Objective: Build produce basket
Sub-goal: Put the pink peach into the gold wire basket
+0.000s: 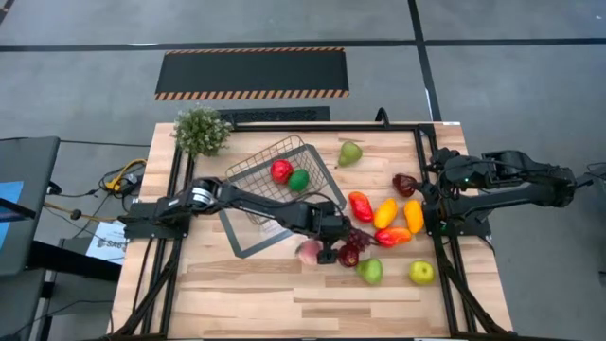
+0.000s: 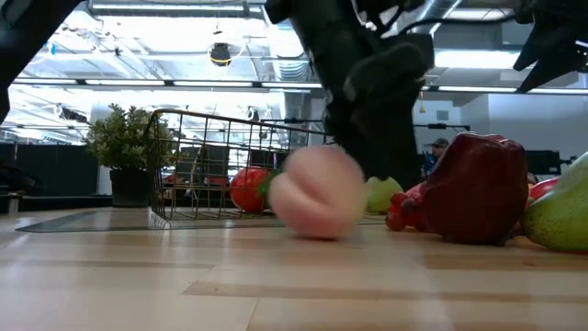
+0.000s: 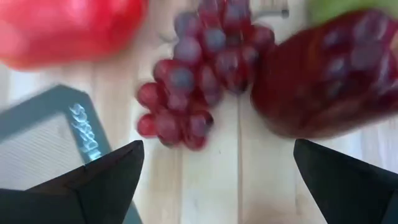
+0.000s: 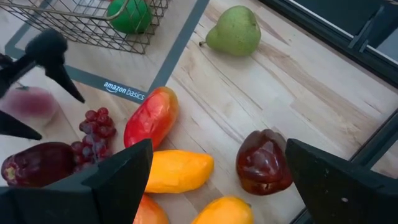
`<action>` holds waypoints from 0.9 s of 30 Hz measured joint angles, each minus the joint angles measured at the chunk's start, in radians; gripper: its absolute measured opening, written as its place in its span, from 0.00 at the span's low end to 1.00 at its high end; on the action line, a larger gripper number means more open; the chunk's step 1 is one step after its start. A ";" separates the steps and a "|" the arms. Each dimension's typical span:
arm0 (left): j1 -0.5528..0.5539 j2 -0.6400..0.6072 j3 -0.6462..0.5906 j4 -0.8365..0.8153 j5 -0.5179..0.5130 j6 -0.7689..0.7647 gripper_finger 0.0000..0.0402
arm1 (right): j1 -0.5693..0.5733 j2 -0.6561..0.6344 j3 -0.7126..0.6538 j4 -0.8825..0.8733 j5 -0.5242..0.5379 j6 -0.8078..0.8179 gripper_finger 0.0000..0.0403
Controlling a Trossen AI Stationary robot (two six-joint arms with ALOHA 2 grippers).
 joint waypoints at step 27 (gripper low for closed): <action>-0.043 -0.017 0.228 -0.504 0.062 -0.380 1.00 | 0.000 0.000 0.000 0.006 0.000 -0.024 0.96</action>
